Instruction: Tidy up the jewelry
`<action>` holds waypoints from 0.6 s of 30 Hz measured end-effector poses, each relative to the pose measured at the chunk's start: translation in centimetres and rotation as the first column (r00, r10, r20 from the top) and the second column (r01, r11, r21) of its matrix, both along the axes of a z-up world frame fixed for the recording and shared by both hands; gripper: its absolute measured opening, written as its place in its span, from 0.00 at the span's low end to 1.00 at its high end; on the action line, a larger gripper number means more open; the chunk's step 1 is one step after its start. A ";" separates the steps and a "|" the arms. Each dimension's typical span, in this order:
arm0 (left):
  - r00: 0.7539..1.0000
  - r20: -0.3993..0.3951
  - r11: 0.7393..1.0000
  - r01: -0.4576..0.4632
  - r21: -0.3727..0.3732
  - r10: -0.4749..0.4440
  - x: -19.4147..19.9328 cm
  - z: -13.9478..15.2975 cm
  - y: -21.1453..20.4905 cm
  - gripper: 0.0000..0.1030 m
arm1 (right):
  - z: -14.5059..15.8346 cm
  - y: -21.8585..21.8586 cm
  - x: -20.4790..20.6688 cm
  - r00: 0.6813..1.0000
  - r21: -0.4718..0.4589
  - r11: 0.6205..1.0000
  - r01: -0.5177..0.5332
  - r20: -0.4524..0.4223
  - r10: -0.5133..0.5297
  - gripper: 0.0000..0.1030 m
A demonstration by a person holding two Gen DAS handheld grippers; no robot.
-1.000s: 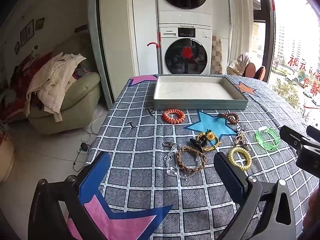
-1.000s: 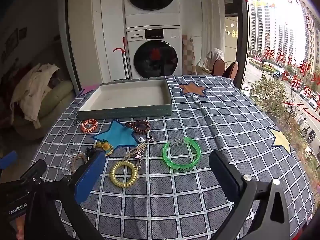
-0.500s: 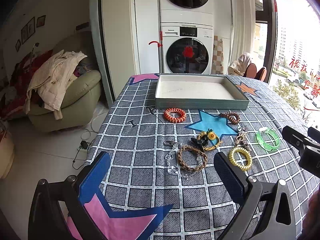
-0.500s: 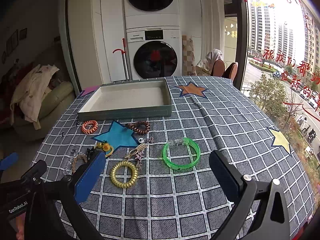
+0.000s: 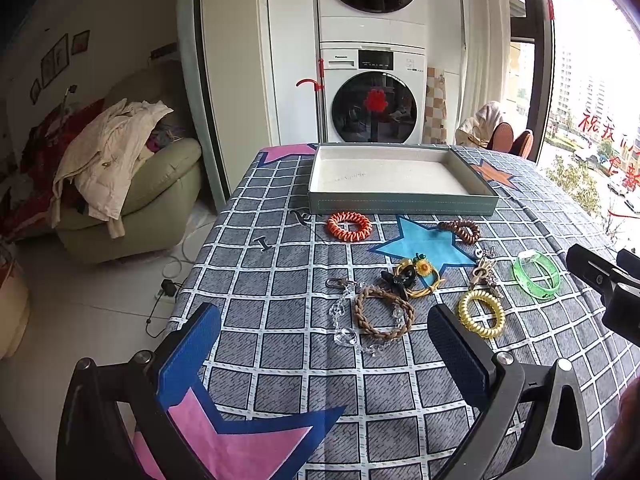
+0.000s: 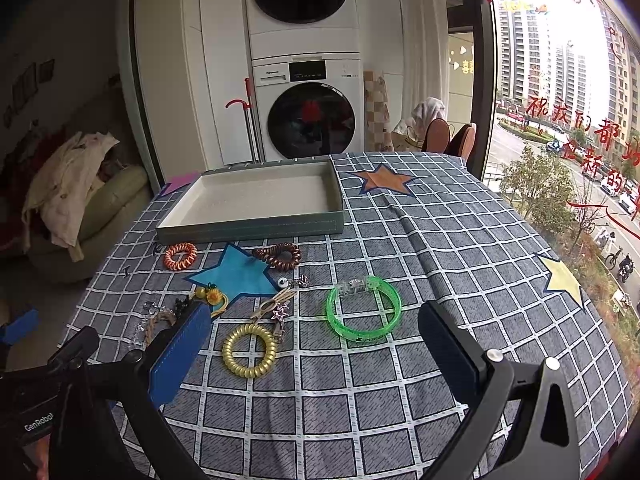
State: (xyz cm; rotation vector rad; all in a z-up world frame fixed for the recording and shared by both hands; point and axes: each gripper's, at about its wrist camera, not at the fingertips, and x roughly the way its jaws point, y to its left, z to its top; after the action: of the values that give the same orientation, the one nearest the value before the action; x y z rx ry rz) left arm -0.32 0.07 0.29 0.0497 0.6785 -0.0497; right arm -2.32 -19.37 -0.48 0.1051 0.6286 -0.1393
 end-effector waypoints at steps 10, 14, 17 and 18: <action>1.000 0.000 1.000 0.001 0.000 -0.001 0.0 0.0 0.0 1.00 | -0.1 0.0 0.0 1.000 0.001 1.000 0.000 0.001 0.000 1.00; 1.000 -0.001 1.000 0.001 0.000 -0.001 0.0 0.0 -0.2 1.00 | -0.1 -0.1 0.0 1.000 0.003 1.000 -0.001 0.001 0.001 1.00; 1.000 -0.001 1.000 0.002 0.001 -0.002 0.0 -0.1 -0.2 1.00 | -0.1 -0.1 0.0 1.000 0.004 1.000 -0.002 0.002 0.002 1.00; 1.000 -0.001 1.000 0.002 0.000 -0.002 0.0 -0.1 -0.1 1.00 | -0.1 -0.1 0.0 1.000 0.004 1.000 -0.002 0.002 0.002 1.00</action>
State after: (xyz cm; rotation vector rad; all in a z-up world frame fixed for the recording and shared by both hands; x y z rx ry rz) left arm -0.31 -0.08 0.24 0.0505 0.6791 -0.0512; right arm -2.28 -19.44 -0.59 0.1084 0.6275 -0.1359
